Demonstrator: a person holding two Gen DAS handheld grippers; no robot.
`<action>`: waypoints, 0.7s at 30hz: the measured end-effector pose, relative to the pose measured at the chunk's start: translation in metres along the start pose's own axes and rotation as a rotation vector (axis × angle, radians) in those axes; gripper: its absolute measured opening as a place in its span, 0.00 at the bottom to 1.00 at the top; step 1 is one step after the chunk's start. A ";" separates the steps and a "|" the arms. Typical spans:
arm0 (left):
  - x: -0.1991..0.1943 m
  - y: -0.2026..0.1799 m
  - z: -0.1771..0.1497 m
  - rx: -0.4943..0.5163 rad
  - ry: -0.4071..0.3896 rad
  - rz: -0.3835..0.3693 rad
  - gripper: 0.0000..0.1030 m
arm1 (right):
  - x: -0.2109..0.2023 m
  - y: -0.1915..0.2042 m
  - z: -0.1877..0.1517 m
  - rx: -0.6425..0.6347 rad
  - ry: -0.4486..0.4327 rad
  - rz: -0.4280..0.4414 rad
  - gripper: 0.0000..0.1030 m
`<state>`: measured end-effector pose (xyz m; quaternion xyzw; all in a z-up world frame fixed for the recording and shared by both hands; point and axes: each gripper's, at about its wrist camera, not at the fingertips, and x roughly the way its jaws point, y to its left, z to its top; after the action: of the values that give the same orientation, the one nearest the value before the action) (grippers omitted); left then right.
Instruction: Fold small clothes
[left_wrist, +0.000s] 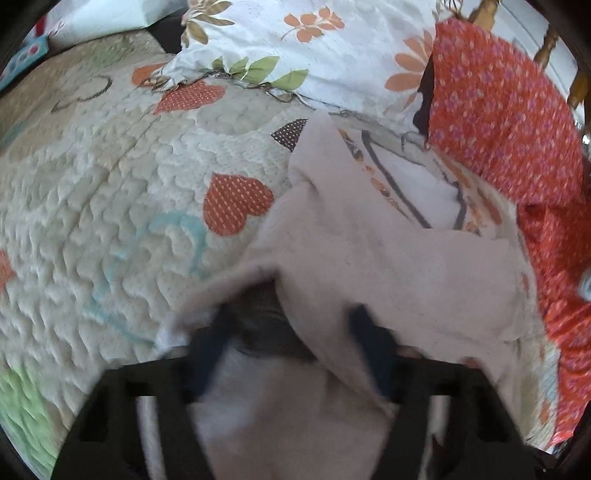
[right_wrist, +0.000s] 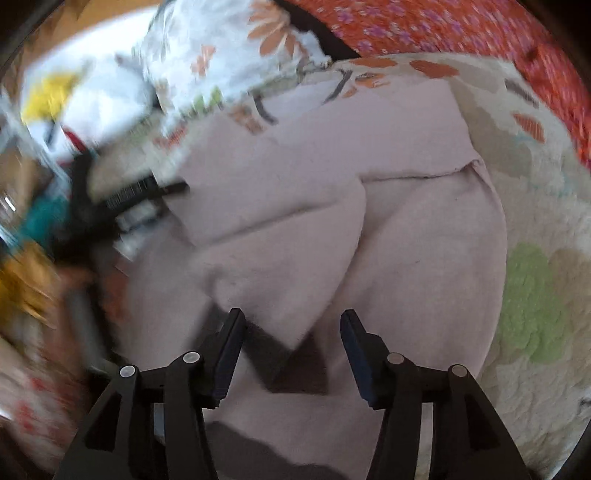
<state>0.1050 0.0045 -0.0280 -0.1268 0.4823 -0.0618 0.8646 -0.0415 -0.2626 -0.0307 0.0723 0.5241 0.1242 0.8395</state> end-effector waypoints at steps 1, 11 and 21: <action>-0.002 0.003 0.005 0.009 -0.008 -0.014 0.34 | 0.000 0.000 0.003 0.001 0.023 0.012 0.09; -0.002 0.064 0.034 -0.223 0.002 -0.070 0.13 | -0.069 -0.074 0.006 0.180 -0.028 0.053 0.12; -0.049 0.065 0.038 -0.246 -0.085 -0.026 0.50 | -0.046 -0.038 0.069 0.116 -0.099 0.024 0.50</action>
<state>0.1103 0.0838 0.0128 -0.2405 0.4477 -0.0079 0.8612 0.0065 -0.3112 0.0302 0.1331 0.4874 0.0999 0.8572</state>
